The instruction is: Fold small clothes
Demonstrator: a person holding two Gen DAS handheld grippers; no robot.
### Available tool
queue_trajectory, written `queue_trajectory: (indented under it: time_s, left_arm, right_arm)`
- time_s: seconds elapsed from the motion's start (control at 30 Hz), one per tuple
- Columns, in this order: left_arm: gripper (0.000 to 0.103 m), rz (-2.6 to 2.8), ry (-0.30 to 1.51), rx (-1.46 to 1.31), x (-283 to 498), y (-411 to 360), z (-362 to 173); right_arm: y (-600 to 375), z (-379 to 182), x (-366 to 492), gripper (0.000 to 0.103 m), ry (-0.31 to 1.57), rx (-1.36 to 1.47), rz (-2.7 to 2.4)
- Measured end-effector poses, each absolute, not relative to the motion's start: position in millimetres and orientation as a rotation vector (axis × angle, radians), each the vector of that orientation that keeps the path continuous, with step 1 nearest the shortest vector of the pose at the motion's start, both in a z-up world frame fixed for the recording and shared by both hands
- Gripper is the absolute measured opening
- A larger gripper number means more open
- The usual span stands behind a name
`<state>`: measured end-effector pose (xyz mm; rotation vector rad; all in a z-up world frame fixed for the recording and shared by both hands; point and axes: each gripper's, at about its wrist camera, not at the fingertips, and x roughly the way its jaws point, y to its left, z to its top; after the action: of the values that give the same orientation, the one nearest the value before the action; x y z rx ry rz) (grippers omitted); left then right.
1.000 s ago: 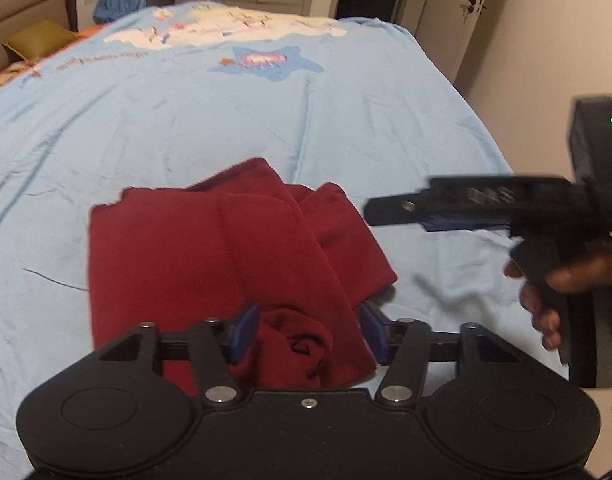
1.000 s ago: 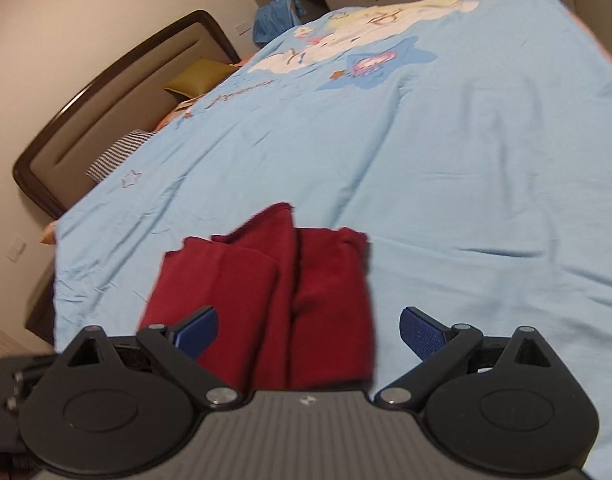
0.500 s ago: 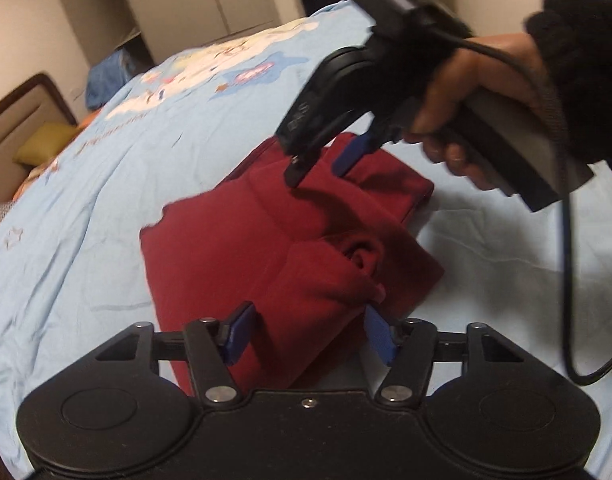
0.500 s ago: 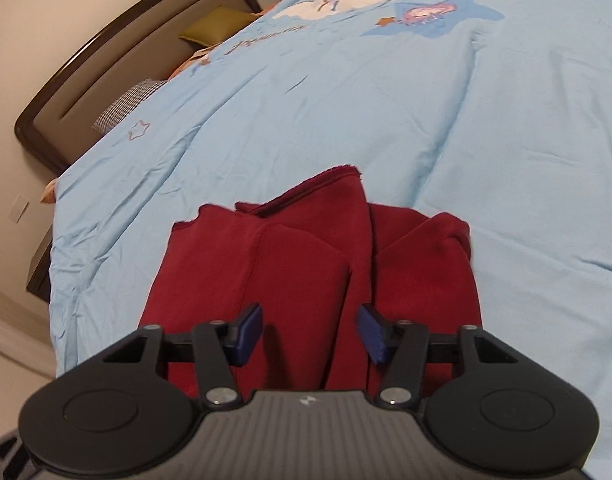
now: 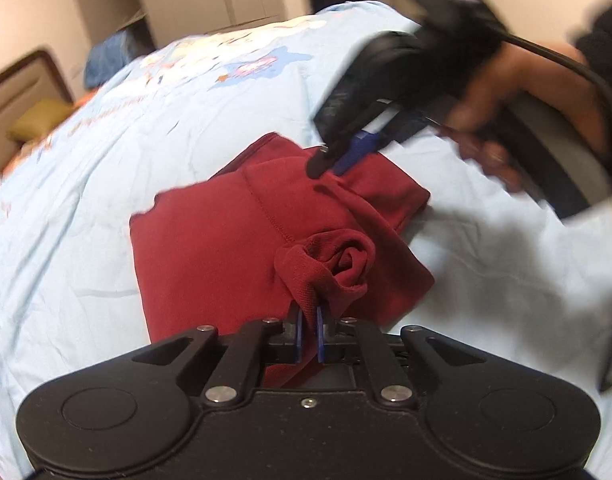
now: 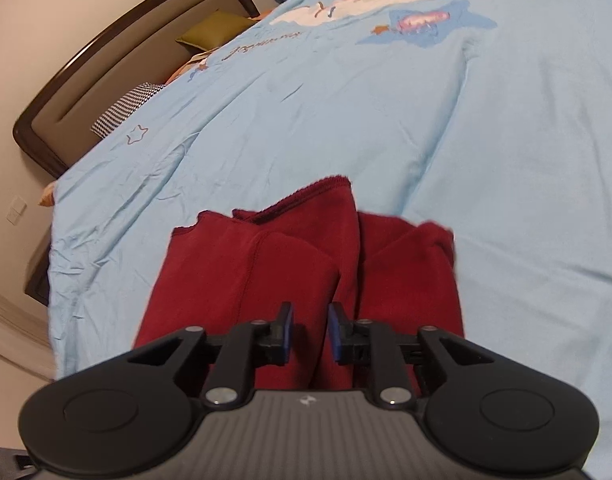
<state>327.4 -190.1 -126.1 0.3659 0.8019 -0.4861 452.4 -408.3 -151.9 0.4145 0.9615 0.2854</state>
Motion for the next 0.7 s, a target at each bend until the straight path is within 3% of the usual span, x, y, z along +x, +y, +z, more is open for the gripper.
queue_trajectory:
  time_s: [0.1,0.17,0.33,0.43,0.5,0.57,0.7]
  left_arm:
    - [0.006,-0.463,0.806,0.320,331.5,-187.4,-124.0]
    - [0.006,-0.460,0.804,0.312,332.0,-187.9,-123.4]
    - [0.005,-0.467,0.790,0.323,326.3,-186.8,-123.1]
    - [0.005,-0.465,0.786,0.322,324.6,-187.4,-121.7]
    - [0.005,-0.465,0.779,0.321,323.6,-188.6,-120.0]
    - [0.005,-0.470,0.762,0.316,322.2,-190.7,-116.2]
    - [0.004,-0.510,0.729,0.297,321.2,-205.5,-110.1]
  right_arm:
    - [-412.0,-157.5,441.7,0.047,1.012,0.490,0.337]
    - [-411.2,-166.9,438.3,0.052,1.060,0.527,0.348]
    - [-407.7,-174.5,448.1,0.054,1.032,0.604,0.328]
    - [-407.4,-172.9,464.5,0.049,0.997,0.633,0.290]
    - [-408.3,-175.9,475.7,0.020,0.997,0.637,0.252]
    - [-408.0,-169.2,481.1,0.011,0.969,0.595,0.252]
    - [-404.9,-131.0,472.9,0.007,0.817,0.388,0.298]
